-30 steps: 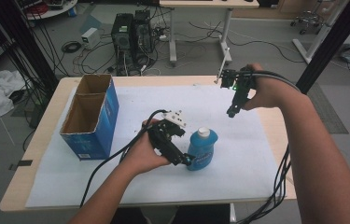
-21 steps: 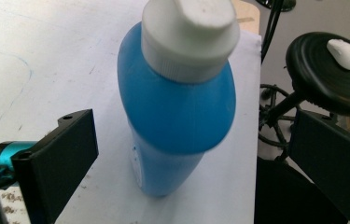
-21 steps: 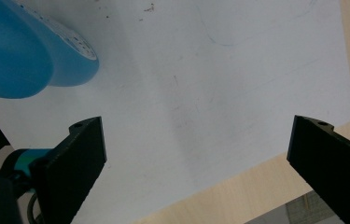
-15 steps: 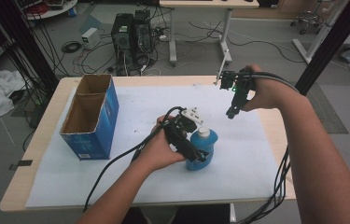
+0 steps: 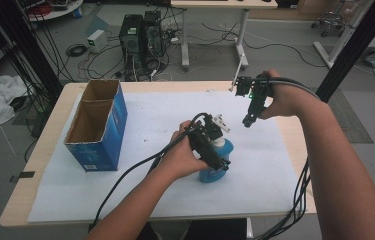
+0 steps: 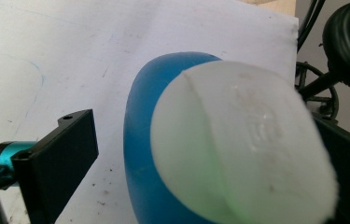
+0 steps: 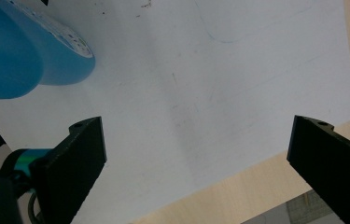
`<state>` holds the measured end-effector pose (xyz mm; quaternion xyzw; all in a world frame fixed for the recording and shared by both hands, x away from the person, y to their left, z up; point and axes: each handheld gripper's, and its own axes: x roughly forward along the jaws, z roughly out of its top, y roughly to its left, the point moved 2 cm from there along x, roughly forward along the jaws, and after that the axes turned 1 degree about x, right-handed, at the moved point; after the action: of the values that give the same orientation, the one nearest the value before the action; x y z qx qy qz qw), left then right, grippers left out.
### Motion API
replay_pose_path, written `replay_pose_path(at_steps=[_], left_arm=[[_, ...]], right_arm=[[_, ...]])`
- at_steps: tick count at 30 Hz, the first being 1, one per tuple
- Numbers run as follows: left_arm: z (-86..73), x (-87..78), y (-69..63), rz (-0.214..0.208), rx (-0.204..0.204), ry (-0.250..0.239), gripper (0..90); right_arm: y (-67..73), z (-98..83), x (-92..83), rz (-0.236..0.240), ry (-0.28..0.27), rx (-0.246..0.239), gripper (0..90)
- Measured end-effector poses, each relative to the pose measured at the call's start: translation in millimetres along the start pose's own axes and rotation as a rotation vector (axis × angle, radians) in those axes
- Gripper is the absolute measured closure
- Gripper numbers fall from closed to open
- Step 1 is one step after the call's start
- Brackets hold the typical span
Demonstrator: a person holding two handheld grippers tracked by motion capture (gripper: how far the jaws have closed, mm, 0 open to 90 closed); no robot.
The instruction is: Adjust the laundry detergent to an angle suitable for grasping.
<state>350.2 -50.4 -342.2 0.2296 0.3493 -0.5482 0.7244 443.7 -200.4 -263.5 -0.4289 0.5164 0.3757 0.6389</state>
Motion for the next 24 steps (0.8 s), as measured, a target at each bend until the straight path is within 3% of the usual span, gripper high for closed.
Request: replay_pose_path(at_steps=[4,10,14,17,19,24], left_arm=[[0.0,2.5,-1.2,-0.003,0.016,0.013,1.7],[1.3,3.8,-0.2,0.011,0.005,0.011,1.9],[5.0,4.6,-2.6,0.047,0.022,0.024,2.6],[6.6,5.8,-3.4,0.048,0.026,0.026,2.6],[7.2,6.8,-4.1,0.058,0.033,0.03,8.2],[7.2,9.1,-3.7,0.063,0.032,0.032,8.2]], right_arm=[[0.4,-0.8,2.4,0.005,0.012,0.001,3.7],[0.6,-2.3,2.8,0.003,0.002,-0.001,3.7],[0.6,-3.8,4.9,0.006,0.008,0.004,3.7],[0.7,-4.0,5.6,0.006,0.01,0.003,3.7],[0.6,-3.9,5.5,0.007,0.007,0.003,3.7],[0.1,-4.0,5.7,0.007,0.008,0.006,3.7]])
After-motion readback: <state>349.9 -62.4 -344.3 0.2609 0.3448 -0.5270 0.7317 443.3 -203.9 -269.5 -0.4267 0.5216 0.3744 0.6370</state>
